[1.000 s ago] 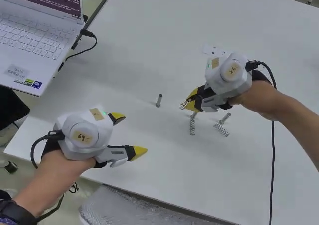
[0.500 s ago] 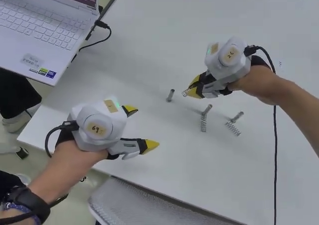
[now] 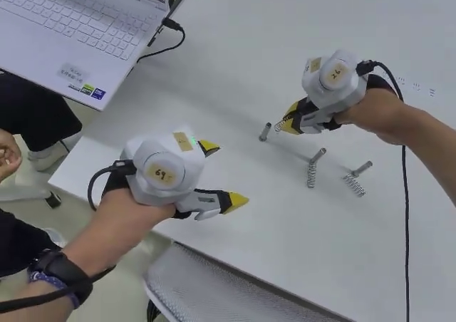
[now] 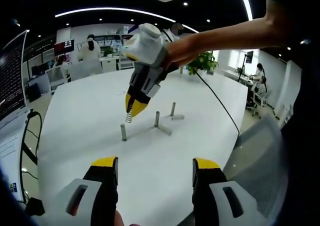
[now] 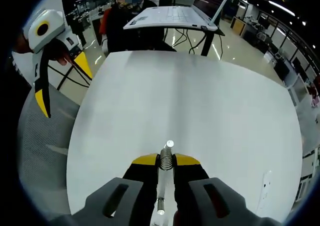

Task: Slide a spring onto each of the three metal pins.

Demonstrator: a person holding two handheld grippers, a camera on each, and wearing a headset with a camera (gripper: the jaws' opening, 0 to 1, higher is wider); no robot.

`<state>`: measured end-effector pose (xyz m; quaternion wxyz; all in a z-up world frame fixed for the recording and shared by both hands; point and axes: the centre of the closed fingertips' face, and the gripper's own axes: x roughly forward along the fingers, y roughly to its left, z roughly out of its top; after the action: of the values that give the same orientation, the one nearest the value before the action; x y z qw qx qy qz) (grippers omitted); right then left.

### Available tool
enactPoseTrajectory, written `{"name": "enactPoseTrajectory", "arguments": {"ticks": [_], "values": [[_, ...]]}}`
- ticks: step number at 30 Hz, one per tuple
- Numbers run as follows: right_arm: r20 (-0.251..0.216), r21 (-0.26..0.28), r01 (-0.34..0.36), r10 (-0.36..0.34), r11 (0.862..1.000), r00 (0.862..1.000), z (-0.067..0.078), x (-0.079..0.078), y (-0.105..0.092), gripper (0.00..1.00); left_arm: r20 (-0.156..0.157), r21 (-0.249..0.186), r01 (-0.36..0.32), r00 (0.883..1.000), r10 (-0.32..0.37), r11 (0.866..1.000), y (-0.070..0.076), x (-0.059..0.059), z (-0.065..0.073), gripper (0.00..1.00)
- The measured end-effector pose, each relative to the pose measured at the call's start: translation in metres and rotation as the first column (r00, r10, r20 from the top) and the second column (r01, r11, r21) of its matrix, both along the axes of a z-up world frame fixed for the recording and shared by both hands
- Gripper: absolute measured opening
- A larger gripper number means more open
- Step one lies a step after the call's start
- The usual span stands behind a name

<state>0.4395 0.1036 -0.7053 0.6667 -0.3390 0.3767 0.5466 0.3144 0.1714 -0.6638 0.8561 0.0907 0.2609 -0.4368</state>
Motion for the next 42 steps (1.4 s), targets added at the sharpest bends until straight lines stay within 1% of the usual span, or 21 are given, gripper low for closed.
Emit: {"name": "enactPoseTrajectory", "arguments": {"ticks": [3, 8, 15, 16, 23, 32, 37, 42], "values": [[-0.001, 0.002, 0.000, 0.000, 1.000, 1.000, -0.002, 0.003, 0.004, 0.09, -0.010, 0.001, -0.002, 1.000, 0.002, 1.000, 0.001, -0.001, -0.003, 0.56], [0.001, 0.006, -0.004, 0.004, 1.000, 1.000, -0.003, 0.007, 0.007, 0.09, -0.016, 0.002, -0.002, 1.000, 0.002, 1.000, 0.003, -0.002, -0.004, 0.56], [-0.003, -0.003, -0.024, 0.024, 1.000, 1.000, -0.006, 0.007, 0.009, 0.09, -0.016, 0.000, 0.000, 1.000, 0.000, 1.000, 0.002, 0.000, -0.004, 0.56], [-0.004, -0.001, -0.023, 0.023, 1.000, 1.000, -0.008, 0.010, 0.009, 0.09, -0.016, -0.002, 0.000, 1.000, 0.000, 1.000, 0.001, 0.001, -0.004, 0.56], [-0.004, -0.007, -0.031, 0.031, 0.999, 1.000, -0.011, 0.015, 0.011, 0.09, -0.019, -0.004, 0.002, 1.000, -0.002, 1.000, 0.000, 0.001, -0.005, 0.55], [-0.009, -0.016, -0.040, 0.040, 0.999, 0.999, -0.015, 0.015, 0.015, 0.09, -0.027, -0.005, 0.000, 1.000, 0.000, 1.000, 0.000, -0.001, -0.007, 0.55], [-0.007, -0.033, -0.046, 0.046, 0.998, 0.999, -0.020, 0.014, 0.014, 0.09, -0.021, -0.008, -0.005, 1.000, 0.005, 1.000, 0.000, 0.000, -0.005, 0.55], [-0.007, -0.030, -0.046, 0.045, 0.999, 0.999, -0.020, 0.014, 0.018, 0.09, -0.020, -0.009, -0.005, 1.000, 0.005, 1.000, 0.000, 0.000, -0.004, 0.55]]}}
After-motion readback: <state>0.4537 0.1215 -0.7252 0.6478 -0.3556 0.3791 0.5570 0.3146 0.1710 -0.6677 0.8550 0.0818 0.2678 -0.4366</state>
